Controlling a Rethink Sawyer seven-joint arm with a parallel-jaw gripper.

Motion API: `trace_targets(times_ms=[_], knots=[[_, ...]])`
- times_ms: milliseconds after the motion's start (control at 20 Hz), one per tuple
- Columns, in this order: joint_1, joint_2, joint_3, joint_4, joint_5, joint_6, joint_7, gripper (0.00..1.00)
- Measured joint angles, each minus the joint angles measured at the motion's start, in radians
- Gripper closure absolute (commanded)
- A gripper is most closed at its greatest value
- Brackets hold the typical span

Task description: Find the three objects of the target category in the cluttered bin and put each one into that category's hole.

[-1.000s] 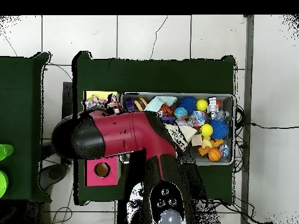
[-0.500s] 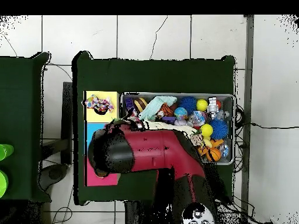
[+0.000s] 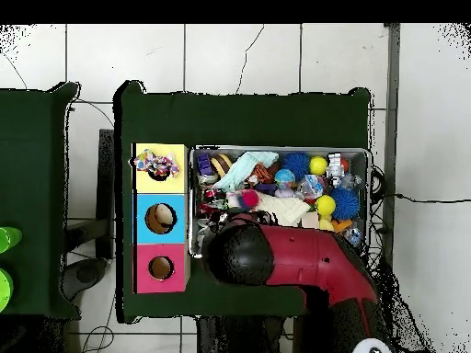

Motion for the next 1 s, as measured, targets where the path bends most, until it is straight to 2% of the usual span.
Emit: trace_targets(times_ms=[300,350,700,900,950,1000], knots=[[0.003,-0.001,0.001,0.021,-0.002,-0.001,0.000,0.00],[0.007,-0.001,0.001,0.022,-0.002,-0.001,0.000,1.00],[0.048,0.002,0.002,0.020,-0.004,-0.001,0.000,1.00],[0.076,0.036,0.002,0.010,-0.004,-0.022,0.000,1.00],[0.097,0.075,0.002,0.007,-0.004,-0.056,0.000,0.00],[0.100,0.079,0.002,0.007,-0.004,-0.060,0.000,0.00]])
